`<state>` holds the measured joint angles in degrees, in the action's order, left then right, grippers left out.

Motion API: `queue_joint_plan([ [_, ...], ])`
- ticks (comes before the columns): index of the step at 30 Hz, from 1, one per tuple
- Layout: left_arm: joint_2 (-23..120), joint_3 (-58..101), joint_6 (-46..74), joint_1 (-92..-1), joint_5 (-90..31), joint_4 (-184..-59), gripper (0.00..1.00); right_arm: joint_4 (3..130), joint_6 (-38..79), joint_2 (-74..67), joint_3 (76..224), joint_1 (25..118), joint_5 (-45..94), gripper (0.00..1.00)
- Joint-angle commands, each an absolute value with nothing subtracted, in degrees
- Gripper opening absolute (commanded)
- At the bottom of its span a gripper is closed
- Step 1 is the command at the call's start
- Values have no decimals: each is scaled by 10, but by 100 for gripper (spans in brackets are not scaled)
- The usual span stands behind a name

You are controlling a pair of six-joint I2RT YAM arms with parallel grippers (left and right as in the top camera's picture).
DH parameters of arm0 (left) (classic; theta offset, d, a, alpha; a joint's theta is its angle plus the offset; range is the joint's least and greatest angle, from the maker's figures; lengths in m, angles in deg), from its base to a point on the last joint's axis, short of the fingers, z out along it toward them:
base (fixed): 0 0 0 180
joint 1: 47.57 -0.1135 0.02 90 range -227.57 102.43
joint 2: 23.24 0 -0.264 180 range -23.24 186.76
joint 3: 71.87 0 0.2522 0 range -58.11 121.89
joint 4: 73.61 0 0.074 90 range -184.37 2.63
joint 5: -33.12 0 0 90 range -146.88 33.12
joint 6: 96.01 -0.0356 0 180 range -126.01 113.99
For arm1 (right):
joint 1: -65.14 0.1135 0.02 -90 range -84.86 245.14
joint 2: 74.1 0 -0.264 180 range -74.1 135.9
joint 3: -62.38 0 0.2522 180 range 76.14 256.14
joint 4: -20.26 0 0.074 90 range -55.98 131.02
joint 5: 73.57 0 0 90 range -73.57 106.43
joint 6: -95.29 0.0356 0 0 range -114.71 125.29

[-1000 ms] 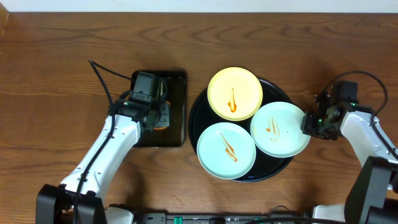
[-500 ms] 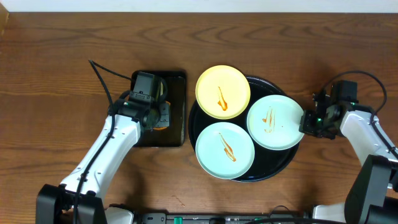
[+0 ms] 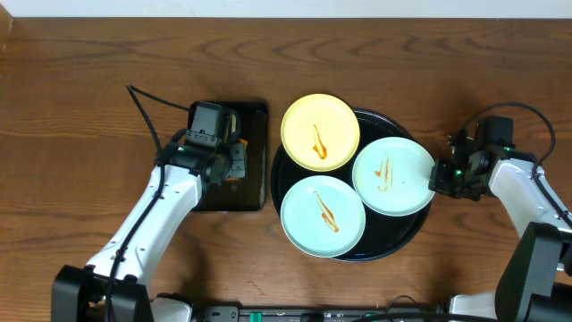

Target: Clean dirty plates on tray and stack at the side

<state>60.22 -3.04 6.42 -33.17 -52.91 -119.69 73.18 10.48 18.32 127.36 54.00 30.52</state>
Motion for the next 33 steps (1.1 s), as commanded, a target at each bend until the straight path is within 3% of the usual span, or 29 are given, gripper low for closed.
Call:
queue_joint_plan([
  [1,589,-27,60,-331,-529,-1166,7,732,103,187,1279,540,320,1],
  [11,503,-27,52,-331,-537,-1044,7,732,103,187,1279,540,320,1],
  [33,479,-27,52,-331,-537,-1040,7,732,103,187,1279,540,320,1],
])
